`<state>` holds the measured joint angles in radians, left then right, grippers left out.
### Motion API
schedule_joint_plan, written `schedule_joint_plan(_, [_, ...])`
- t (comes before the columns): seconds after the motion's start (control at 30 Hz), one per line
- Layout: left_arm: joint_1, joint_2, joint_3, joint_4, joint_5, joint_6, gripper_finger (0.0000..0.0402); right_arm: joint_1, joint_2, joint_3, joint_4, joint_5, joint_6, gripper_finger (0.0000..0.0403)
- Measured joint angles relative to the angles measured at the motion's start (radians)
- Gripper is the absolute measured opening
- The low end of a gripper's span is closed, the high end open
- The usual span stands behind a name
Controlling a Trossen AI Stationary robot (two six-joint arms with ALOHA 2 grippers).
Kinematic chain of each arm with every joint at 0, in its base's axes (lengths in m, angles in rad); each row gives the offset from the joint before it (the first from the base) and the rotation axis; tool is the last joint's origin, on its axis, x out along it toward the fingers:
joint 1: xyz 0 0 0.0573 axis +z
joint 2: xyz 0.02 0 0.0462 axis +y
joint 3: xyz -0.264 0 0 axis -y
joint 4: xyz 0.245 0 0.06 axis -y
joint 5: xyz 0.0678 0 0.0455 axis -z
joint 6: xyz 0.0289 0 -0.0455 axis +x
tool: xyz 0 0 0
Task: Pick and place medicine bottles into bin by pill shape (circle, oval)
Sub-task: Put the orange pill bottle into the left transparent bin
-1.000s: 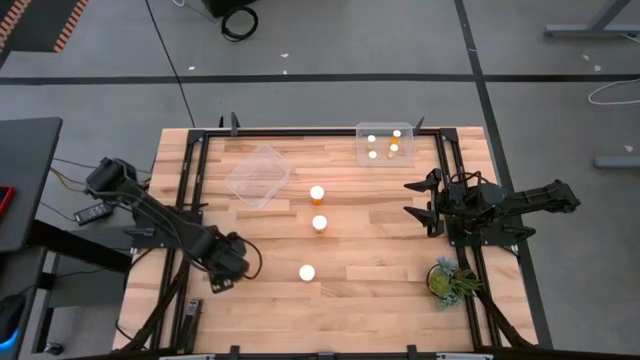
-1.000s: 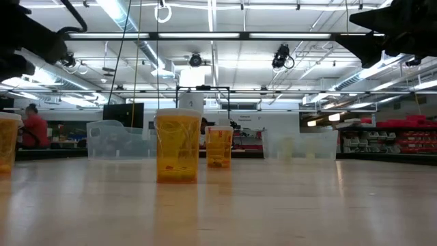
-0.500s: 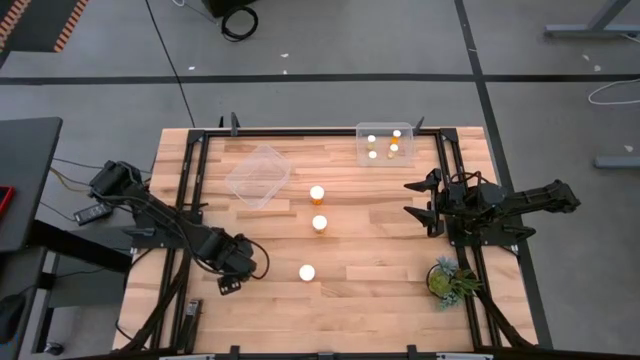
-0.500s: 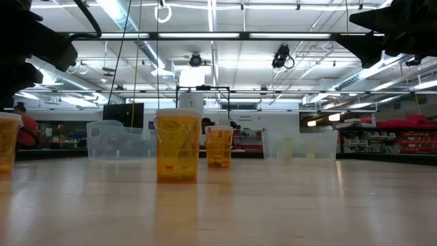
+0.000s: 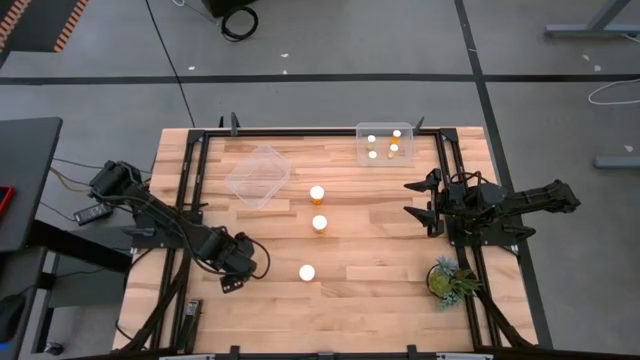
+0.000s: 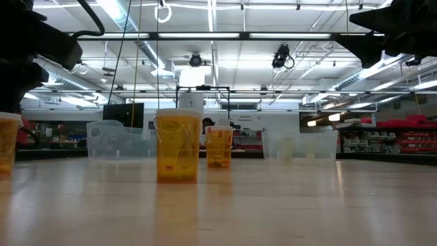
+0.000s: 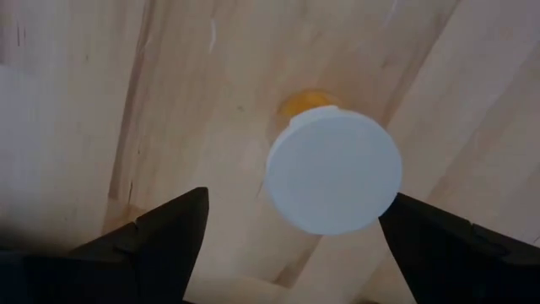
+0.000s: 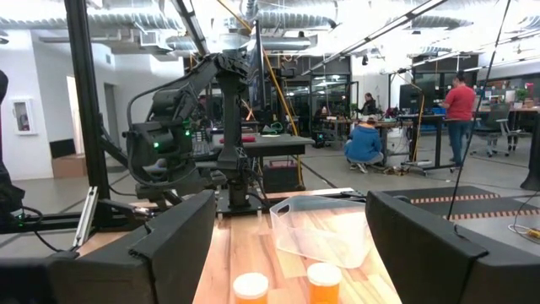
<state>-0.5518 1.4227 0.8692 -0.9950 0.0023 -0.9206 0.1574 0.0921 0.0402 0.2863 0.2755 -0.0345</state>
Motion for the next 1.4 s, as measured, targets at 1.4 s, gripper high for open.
schedule_joint_plan(1.4, [0.006, -0.001, -0.001, 0.060, -0.071, 0.079, 0.0232, 0.000, 0.000, 0.000, 0.000, 0.000, 0.000, 0.0314])
